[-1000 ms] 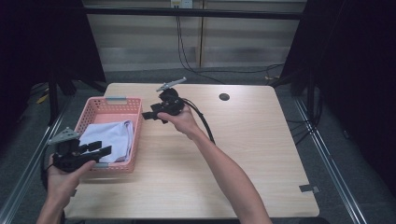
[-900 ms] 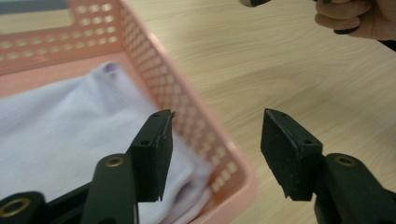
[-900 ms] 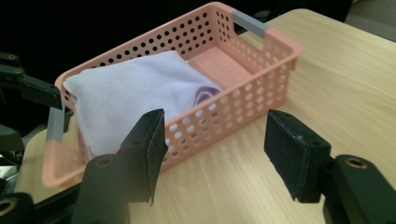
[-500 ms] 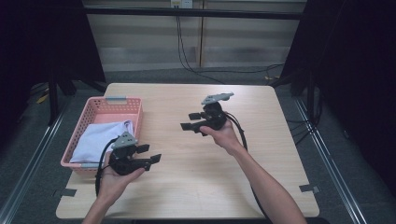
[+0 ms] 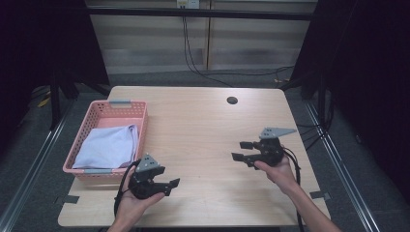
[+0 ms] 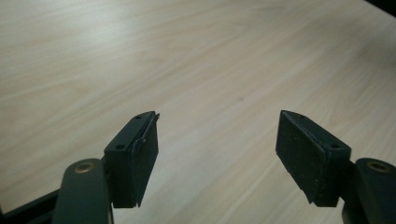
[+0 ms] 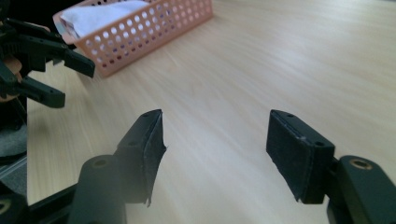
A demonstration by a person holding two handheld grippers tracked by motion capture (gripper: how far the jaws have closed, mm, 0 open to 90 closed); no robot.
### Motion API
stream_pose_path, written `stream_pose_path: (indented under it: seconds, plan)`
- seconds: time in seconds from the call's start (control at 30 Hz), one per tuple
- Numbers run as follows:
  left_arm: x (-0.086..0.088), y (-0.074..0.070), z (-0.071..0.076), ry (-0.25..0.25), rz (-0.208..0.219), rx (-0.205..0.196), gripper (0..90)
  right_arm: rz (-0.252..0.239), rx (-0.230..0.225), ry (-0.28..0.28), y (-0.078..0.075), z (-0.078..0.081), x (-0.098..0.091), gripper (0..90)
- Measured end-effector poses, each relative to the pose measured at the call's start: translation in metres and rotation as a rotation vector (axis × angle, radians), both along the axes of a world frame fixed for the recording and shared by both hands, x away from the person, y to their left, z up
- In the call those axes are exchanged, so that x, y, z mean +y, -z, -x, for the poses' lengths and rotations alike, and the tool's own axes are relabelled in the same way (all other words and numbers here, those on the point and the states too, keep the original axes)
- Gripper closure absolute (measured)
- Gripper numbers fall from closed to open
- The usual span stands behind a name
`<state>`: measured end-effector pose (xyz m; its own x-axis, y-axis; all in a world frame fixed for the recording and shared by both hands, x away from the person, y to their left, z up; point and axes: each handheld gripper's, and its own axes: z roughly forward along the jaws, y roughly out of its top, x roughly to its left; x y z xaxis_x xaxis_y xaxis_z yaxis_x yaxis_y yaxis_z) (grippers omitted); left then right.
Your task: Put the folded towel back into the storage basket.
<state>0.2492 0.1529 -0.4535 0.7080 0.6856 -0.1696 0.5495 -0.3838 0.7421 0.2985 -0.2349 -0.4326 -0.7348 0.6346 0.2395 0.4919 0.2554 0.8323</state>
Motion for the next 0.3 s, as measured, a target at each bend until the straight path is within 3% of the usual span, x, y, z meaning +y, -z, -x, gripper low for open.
stream_pose_path:
  seconds: [0.13, 0.17, 0.3]
  plan:
    - [0.004, 0.006, 0.005, -0.010, -0.002, 0.009, 29.6, -0.009, 0.010, 0.037, 0.006, 0.017, -0.020, 36.3]
    - [0.008, 0.010, 0.006, -0.021, -0.003, 0.013, 28.9, -0.027, 0.018, 0.067, 0.012, 0.025, -0.030, 35.6]
    - [0.010, 0.015, 0.005, -0.023, -0.010, 0.019, 28.8, -0.011, 0.030, 0.092, 0.022, 0.034, -0.036, 33.8]
